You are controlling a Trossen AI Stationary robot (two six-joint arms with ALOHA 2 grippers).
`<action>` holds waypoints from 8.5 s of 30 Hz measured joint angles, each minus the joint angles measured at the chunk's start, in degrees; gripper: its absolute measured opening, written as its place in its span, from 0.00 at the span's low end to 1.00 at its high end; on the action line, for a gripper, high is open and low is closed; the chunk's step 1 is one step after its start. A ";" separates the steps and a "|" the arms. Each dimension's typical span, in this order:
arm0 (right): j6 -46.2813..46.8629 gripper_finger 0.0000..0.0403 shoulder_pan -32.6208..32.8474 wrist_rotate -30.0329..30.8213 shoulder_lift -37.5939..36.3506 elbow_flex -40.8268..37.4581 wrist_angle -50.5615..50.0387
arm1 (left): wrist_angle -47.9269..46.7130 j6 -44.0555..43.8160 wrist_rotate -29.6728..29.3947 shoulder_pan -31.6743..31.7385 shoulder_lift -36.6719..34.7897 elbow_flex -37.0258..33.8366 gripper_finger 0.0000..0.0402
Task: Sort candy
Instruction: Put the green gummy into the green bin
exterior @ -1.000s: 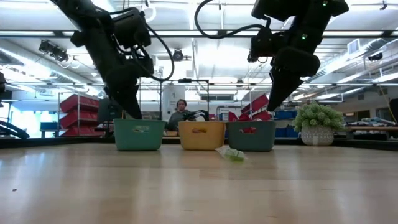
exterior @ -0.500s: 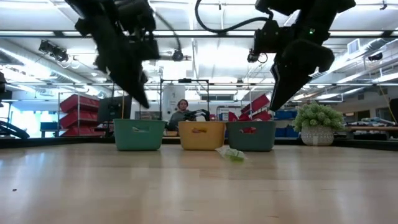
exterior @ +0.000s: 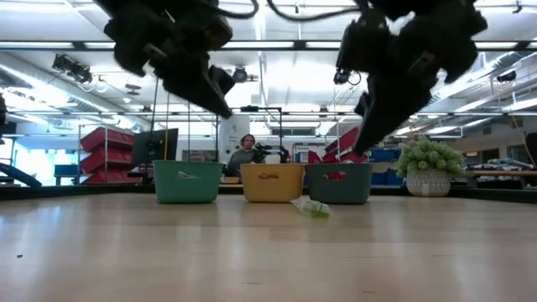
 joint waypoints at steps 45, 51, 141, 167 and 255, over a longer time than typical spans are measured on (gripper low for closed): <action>-5.14 0.00 -7.76 -6.58 21.38 1.23 34.25 | 13.17 13.98 -6.90 -3.79 18.75 -0.04 0.36; -5.14 0.00 -7.76 -6.58 21.30 1.22 34.15 | 15.43 15.63 -7.31 -3.77 22.07 0.03 0.34; 75.90 0.30 43.64 -3.41 -7.78 1.21 -17.42 | 40.72 2.15 -15.89 -3.01 -6.01 -20.87 0.00; 89.95 0.48 51.41 -9.22 -7.73 -11.40 -3.46 | 34.20 3.36 -15.85 -2.48 -6.01 -20.85 0.01; -15.61 0.19 -17.49 1.95 37.27 37.44 16.13 | 48.96 3.56 -23.78 -2.53 -40.88 -37.73 0.00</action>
